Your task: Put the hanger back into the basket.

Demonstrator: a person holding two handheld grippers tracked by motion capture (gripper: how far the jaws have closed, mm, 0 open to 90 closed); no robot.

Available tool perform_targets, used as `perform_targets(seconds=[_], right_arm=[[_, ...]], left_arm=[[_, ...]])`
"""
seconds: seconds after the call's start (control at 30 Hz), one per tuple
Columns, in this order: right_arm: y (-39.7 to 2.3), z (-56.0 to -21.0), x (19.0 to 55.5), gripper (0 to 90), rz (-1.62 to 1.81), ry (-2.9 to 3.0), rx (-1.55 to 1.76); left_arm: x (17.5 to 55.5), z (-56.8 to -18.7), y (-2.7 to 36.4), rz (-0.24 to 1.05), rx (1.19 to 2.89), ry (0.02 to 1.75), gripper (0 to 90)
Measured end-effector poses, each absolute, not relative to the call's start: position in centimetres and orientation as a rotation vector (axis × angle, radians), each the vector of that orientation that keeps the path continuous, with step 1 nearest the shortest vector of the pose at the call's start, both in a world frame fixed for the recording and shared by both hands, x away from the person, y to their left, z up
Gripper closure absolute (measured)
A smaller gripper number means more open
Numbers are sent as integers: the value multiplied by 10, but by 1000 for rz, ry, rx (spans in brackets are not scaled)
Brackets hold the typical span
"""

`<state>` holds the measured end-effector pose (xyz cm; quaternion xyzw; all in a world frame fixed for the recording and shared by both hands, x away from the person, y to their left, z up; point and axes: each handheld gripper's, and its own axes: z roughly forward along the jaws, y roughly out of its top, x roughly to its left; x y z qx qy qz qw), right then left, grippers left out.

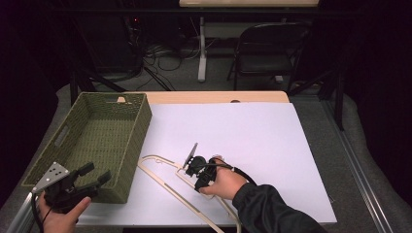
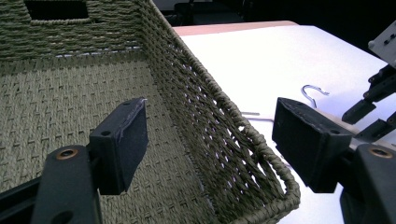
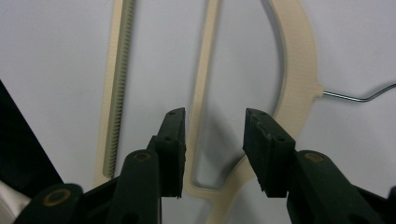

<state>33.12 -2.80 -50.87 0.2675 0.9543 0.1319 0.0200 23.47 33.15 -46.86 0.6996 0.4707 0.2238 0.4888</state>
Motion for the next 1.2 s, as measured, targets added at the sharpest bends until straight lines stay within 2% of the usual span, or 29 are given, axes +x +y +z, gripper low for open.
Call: perform_targets(seconds=[1.2], right_arm=[[-13,-527,328,697,295,3044,805]], left_arm=[[235,-469,333,545,1693,1150,276]])
